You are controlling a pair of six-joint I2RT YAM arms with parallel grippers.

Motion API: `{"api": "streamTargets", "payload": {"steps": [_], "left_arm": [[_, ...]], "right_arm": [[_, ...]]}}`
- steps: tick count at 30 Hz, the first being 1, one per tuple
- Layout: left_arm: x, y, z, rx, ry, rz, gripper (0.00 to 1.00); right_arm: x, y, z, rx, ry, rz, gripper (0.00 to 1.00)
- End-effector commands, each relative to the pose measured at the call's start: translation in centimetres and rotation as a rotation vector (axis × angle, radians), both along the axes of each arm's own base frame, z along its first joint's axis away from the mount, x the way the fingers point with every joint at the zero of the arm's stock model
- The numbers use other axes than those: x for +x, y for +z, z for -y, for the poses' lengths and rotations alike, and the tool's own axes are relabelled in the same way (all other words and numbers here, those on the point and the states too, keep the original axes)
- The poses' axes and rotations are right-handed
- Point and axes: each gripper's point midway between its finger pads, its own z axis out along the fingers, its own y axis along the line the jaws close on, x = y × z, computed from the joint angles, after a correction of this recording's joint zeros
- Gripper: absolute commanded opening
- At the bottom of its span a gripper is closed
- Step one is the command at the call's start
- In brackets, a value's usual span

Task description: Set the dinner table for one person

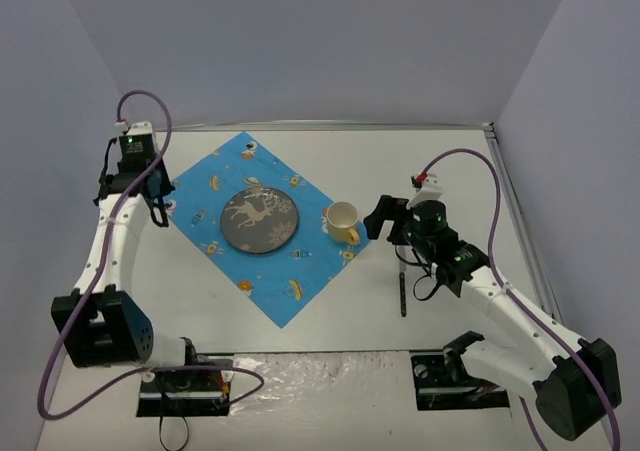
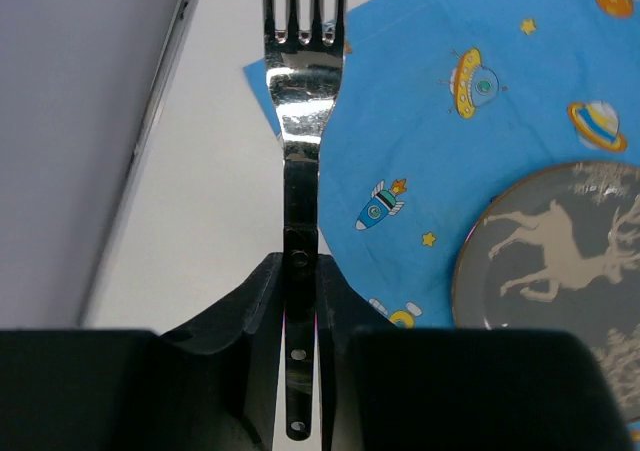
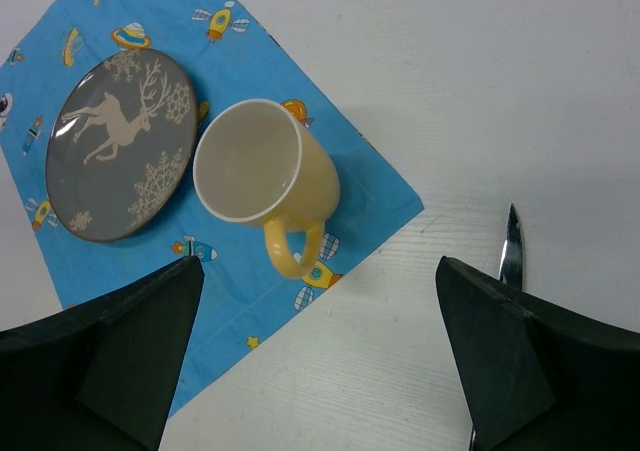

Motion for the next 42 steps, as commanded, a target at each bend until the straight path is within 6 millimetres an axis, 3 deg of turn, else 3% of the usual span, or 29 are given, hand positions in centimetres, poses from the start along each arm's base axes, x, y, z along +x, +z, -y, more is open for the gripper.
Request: {"api": "streamTargets", "payload": {"steps": [1, 3, 5, 19, 25, 29, 42], "left_arm": [[5.6, 0.8, 3.1, 0.242, -0.417, -0.039, 0.0], [7.3, 0.7, 4.6, 0.294, -0.539, -0.041, 0.0], [8.8, -0.9, 6.2, 0.299, -0.637, -0.061, 0.0], [15.2, -6.9, 9.5, 0.394, -0.998, -0.115, 0.0], [17.1, -9.4, 9.2, 0.406, -1.024, -0.161, 0.0], [18.1, -9.5, 9.0, 0.414, -1.024, -0.166, 0.0], [17.9, -11.0, 7.3, 0.386, -0.993, -0.204, 0.0]], "right_arm": [[0.3, 4.2, 0.0, 0.053, 0.013, 0.155, 0.99], [-0.1, 4.8, 0.4, 0.055, 0.015, 0.183, 1.0], [-0.5, 5.1, 0.7, 0.058, 0.012, 0.198, 1.0], [-2.8, 5.1, 1.0, 0.099, 0.043, 0.214, 0.98], [-3.2, 5.0, 1.5, 0.113, 0.02, 0.223, 0.99], [-3.2, 4.6, 1.5, 0.112, 0.016, 0.205, 0.99], [-2.3, 3.5, 2.1, 0.081, -0.039, 0.169, 0.99]]}}
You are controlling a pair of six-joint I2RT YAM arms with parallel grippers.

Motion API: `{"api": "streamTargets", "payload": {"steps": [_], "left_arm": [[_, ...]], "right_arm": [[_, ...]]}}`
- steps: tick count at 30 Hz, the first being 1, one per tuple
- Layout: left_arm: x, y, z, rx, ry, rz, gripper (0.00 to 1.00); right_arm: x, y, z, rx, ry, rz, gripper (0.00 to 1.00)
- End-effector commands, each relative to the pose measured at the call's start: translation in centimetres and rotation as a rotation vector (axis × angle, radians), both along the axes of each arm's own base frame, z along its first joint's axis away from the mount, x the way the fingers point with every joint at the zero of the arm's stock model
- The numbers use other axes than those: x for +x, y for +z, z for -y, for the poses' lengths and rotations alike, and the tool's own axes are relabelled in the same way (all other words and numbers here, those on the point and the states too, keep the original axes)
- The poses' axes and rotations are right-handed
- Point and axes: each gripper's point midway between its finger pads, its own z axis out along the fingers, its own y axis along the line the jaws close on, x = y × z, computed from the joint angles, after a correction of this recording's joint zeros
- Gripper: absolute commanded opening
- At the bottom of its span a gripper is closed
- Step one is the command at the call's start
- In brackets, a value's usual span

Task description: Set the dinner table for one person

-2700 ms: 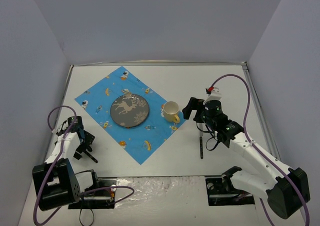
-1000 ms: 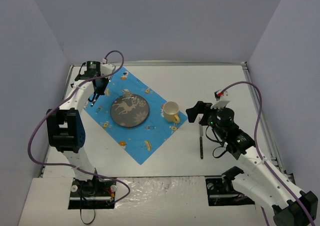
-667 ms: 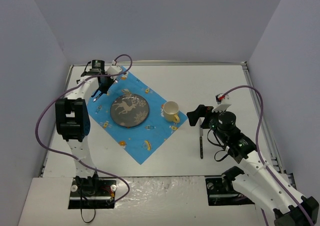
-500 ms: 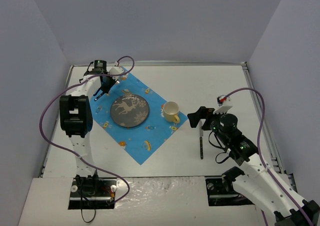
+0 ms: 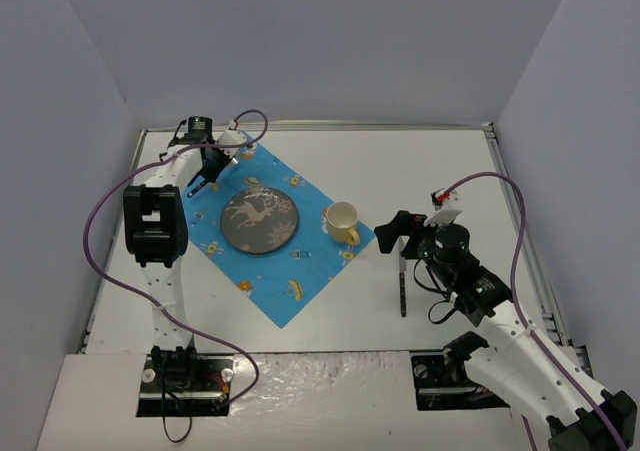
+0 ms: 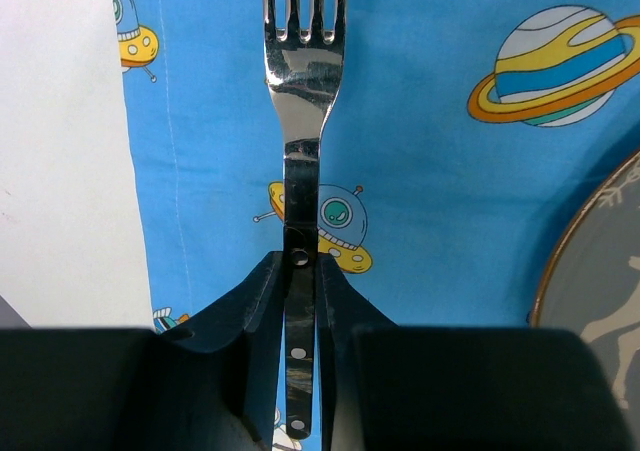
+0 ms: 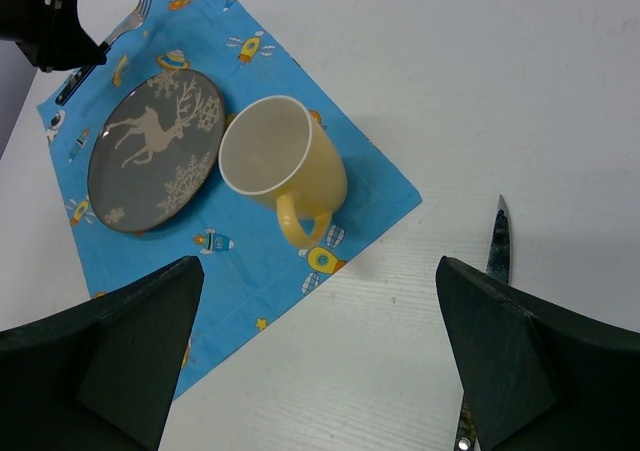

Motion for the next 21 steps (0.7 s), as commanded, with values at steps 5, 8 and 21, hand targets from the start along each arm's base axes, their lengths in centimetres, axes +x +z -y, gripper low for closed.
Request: {"api": "streamTargets", "payload": {"steps": [5, 8, 21], "left_arm": [[1.1, 2.9, -1.1, -0.017, 0.017, 0.083, 0.0], [1.1, 2.5, -0.9, -0.03, 0.02, 0.071, 0.0], [1.4, 0.3, -3.0, -0.053, 0.083, 0.039, 0.0]], "right_arm": [[1.1, 1.2, 0.4, 0.013, -0.045, 0.044, 0.99], [1.1, 1.2, 0.4, 0.013, -0.047, 0.043, 0.99], [1.1, 0.2, 0.5, 0.001, -0.048, 0.02, 0.99]]}}
